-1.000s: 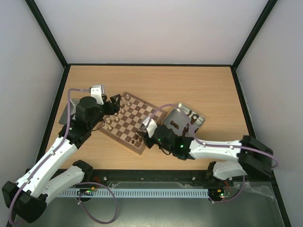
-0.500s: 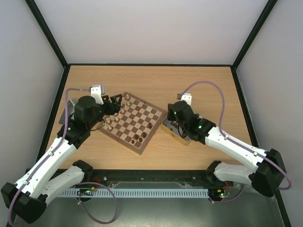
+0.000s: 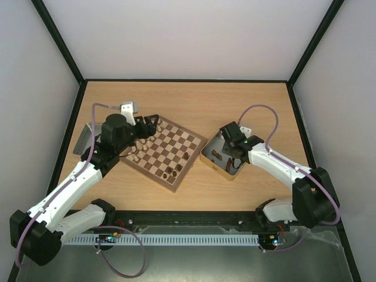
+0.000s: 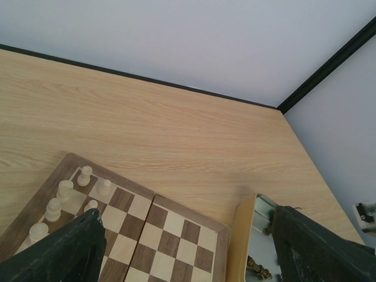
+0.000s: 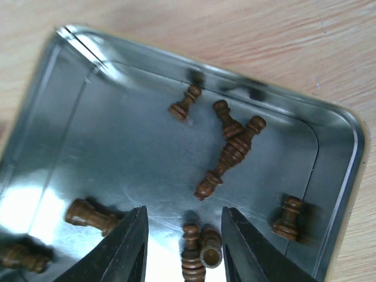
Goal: Set up the chess pieces on the board
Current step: Pick up the chess piece from the storage box.
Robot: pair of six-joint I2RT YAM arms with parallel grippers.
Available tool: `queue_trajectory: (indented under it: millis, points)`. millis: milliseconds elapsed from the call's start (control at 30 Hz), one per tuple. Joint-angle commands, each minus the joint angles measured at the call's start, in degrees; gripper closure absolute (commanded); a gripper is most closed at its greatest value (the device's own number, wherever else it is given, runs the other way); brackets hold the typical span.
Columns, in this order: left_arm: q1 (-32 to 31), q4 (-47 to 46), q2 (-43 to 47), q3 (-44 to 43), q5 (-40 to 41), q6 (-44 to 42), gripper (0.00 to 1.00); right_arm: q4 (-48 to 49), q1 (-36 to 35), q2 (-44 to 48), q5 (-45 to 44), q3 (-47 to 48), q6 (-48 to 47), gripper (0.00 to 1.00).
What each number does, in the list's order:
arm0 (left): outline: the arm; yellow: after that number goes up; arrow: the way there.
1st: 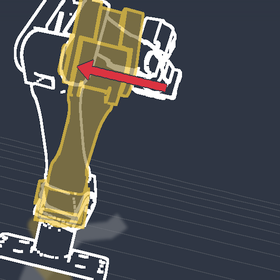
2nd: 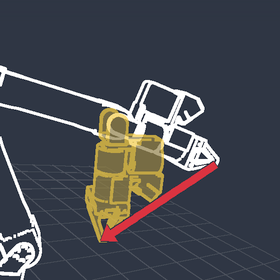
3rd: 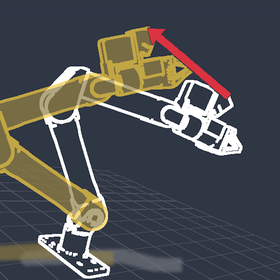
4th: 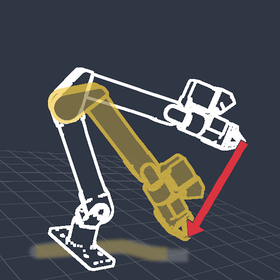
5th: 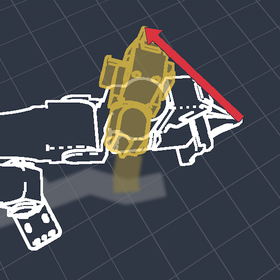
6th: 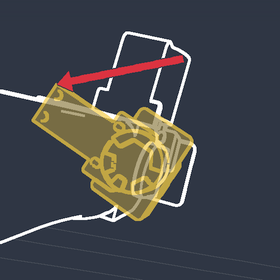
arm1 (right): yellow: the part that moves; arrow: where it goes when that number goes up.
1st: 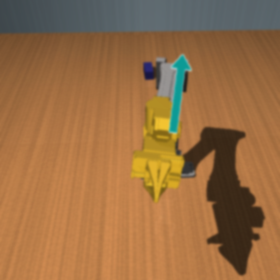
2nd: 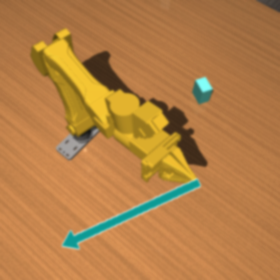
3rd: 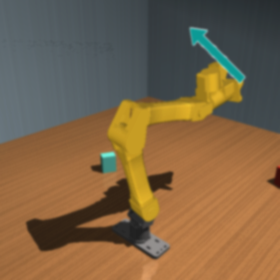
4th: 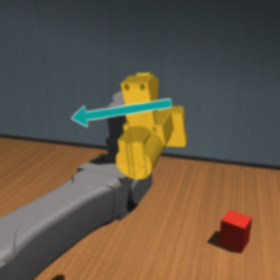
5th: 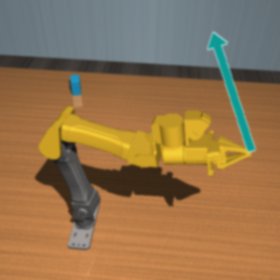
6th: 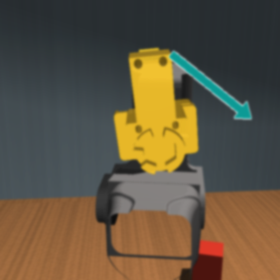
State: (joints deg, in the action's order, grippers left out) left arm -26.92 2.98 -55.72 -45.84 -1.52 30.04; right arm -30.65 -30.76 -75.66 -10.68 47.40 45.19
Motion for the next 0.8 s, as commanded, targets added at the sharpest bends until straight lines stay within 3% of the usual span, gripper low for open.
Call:
queue_trajectory:
  millis: [0, 467, 633, 767]
  points:
    - [0.4, -2.4, -1.4, -1.2, -0.5, -0.6, 0.21, -4.4, 0.3, -2.7, -2.9, -0.1, 2.6, 0.67]
    - [0.5, -3.0, -4.2, -1.5, -0.6, -1.0, 0.21, -0.2, 0.3, -7.9, -1.9, -4.3, 4.8, 0.74]
    - [0.5, -3.0, -4.2, -1.4, -0.5, -1.3, 0.21, 1.7, 0.3, -9.7, -1.2, -4.1, 4.0, 0.81]
    - [0.5, -2.6, -3.8, -1.5, -0.2, -1.5, 0.21, 1.7, 0.3, -9.1, -0.7, -3.7, 4.0, 0.93]
